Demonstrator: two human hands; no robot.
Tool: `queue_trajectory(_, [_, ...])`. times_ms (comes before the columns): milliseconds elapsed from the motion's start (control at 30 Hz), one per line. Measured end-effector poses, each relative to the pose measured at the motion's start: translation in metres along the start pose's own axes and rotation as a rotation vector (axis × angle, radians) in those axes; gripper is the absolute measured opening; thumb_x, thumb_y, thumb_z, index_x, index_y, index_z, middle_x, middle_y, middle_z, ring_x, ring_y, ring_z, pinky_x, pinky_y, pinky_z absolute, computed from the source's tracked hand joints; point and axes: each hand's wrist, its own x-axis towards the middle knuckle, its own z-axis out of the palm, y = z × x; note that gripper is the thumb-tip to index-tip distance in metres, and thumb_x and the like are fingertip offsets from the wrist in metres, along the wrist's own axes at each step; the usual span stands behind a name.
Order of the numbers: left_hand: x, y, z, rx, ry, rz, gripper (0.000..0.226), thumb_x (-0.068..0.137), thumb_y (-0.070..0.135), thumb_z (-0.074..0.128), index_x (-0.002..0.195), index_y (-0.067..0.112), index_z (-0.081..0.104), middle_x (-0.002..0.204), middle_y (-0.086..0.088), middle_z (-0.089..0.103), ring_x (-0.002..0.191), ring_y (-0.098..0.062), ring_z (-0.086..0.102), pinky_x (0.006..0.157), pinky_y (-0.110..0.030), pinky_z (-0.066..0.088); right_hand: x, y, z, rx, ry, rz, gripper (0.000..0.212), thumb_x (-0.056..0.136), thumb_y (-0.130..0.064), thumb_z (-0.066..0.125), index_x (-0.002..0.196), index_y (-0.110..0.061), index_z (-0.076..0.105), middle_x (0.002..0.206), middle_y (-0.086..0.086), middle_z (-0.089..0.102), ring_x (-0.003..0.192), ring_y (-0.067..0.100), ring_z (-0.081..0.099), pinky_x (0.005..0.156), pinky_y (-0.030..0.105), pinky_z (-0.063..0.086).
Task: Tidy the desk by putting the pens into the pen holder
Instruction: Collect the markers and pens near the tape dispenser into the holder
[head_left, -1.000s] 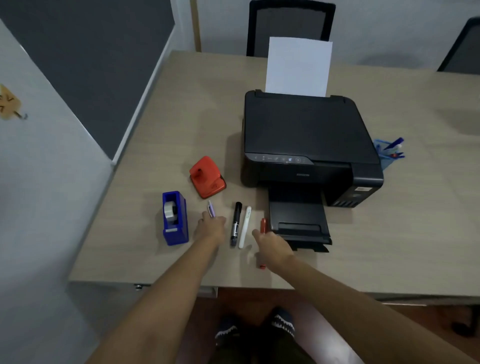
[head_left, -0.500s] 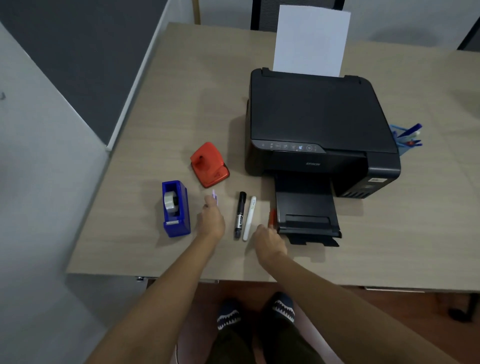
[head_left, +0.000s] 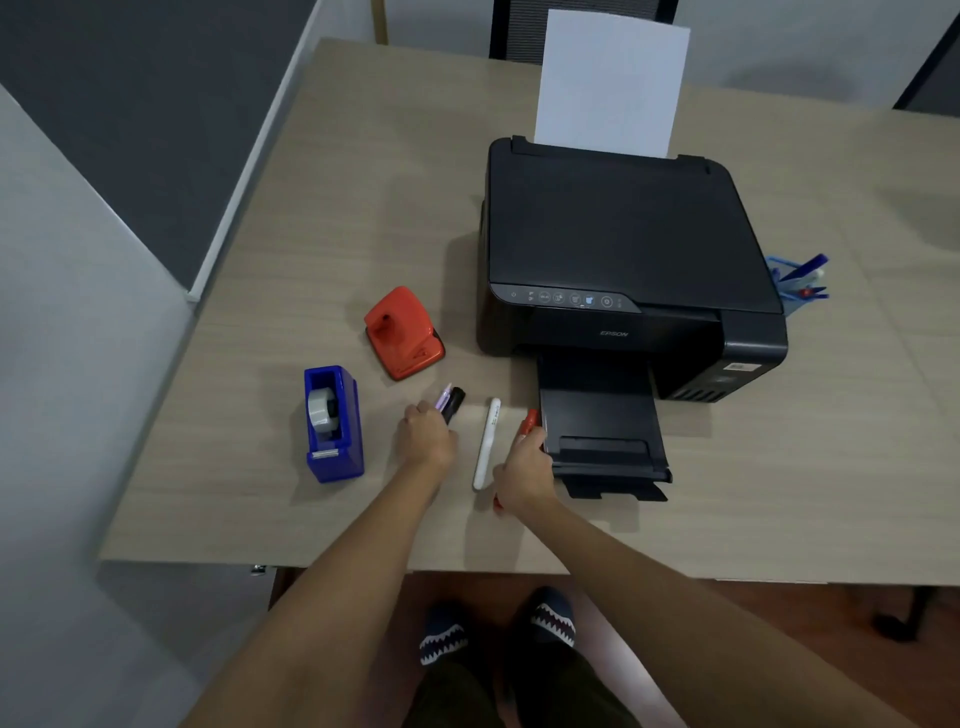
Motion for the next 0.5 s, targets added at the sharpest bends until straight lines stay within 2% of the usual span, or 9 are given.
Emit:
queue_trajectory(67, [0.001,-0.009,-0.007,0.024,0.001,-0.029,0.044,0.088,0.019,0.060,0.126,0.000,0.048,0.128,-0.020,0.054,0.116,-0.034,0.057,0.094,-0.039,0.047,0.005,-0.010,0.003,0.003,-0.011,0.060,0.048,0.089,-0.001,0.055,0.128,-0.005,0.029,0.122,0.023,0.056,0.109,0.037,0.060,0.084,0.042,0.053])
queue_trajectory(167, [-0.005,-0.023,-0.020,-0.019,-0.058,-0.082,0.039,0.093,0.022,0.054,0.126,0.002,0.045,0.123,-0.020,0.059,0.111,-0.035,0.060,0.083,-0.039,0.049,0.019,-0.020,0.013,-0.006,-0.002,0.119,0.048,0.090,-0.007,0.056,0.130,-0.005,0.029,0.128,0.022,0.053,0.113,0.035,0.059,0.093,0.038,0.052])
queue_trajectory(267, [-0.015,-0.032,-0.029,-0.112,-0.130,-0.063,0.033,0.096,0.019,0.046,0.125,0.003,0.042,0.115,-0.020,0.062,0.104,-0.037,0.063,0.080,-0.041,0.051,0.029,-0.027,0.025,0.038,0.046,0.123,0.039,0.093,-0.013,0.049,0.127,-0.004,0.032,0.128,0.023,0.052,0.112,0.037,0.058,0.093,0.042,0.052])
queue_trajectory(333, [-0.027,-0.035,-0.036,-0.216,-0.161,-0.030,0.029,0.097,0.020,0.043,0.120,0.003,0.043,0.099,-0.016,0.061,0.088,-0.032,0.063,0.066,-0.036,0.048,0.032,-0.030,0.031,0.036,0.079,0.113,0.037,0.092,-0.025,0.047,0.123,-0.007,0.034,0.124,0.020,0.054,0.107,0.036,0.060,0.091,0.045,0.052])
queue_trajectory(400, [-0.036,-0.037,-0.043,-0.354,-0.179,-0.031,0.024,0.097,0.022,0.041,0.114,0.006,0.045,0.081,-0.006,0.053,0.068,-0.020,0.055,0.053,-0.030,0.042,0.034,-0.033,0.036,-0.072,0.085,0.067,0.040,0.091,-0.028,0.049,0.122,-0.007,0.037,0.121,0.018,0.054,0.104,0.034,0.060,0.090,0.045,0.052])
queue_trajectory(500, [-0.041,-0.040,-0.052,-0.550,-0.188,-0.019,0.012,0.098,0.024,0.042,0.104,0.015,0.048,0.073,-0.003,0.048,0.061,-0.016,0.048,0.051,-0.029,0.041,0.034,-0.031,0.038,-0.362,0.090,-0.024,0.037,0.098,-0.019,0.040,0.128,0.003,0.039,0.128,0.021,0.050,0.115,0.033,0.055,0.095,0.038,0.048])
